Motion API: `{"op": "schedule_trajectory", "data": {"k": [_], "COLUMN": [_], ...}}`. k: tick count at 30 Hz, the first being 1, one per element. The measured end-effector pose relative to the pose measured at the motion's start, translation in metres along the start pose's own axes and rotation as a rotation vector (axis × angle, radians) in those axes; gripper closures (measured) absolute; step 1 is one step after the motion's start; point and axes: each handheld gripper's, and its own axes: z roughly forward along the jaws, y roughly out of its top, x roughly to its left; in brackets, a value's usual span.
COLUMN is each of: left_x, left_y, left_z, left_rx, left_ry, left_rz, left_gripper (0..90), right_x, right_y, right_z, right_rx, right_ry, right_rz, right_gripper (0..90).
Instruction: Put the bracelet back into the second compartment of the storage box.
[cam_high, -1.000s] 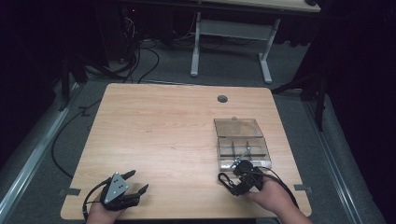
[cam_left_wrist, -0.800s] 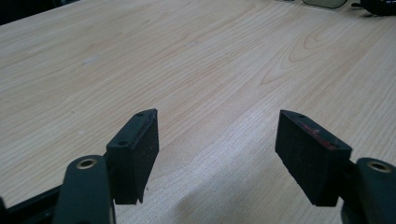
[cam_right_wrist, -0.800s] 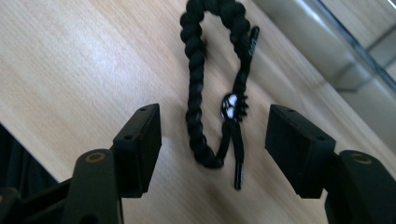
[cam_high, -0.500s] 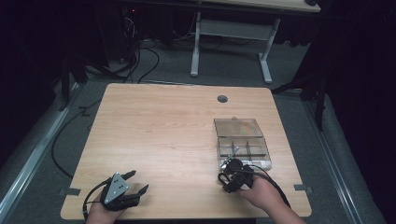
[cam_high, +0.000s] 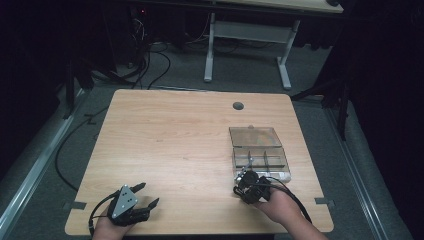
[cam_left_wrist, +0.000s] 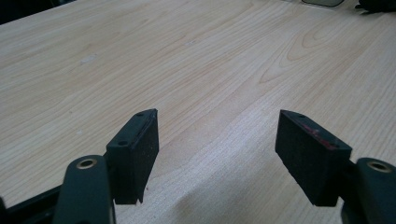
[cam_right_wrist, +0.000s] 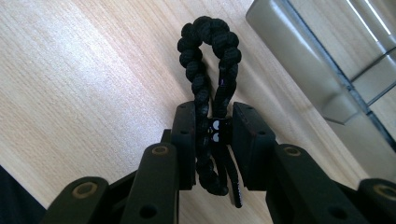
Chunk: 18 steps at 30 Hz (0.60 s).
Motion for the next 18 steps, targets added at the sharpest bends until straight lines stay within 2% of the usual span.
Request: {"op": "schedule_trajectory", "data": {"k": [9, 18], "left_x": [0.0, 0.0], "left_y": [0.0, 0.0], "left_z": [0.0, 0.0], "left_rx": [-0.002, -0.003], "left_ry": [0.001, 0.002], "left_rz": [-0.001, -0.001], "left_gripper": [30.9, 30.9], "right_x": [-0.004, -0.014], "right_y": [-0.004, -0.015], "right_z": [-0.008, -0.021], "right_rx": [-0.005, -0.002], "right_ry": [0.023, 0.03], "right_rz": [0.005, 0.061], "right_gripper": [71.4, 71.4]}}
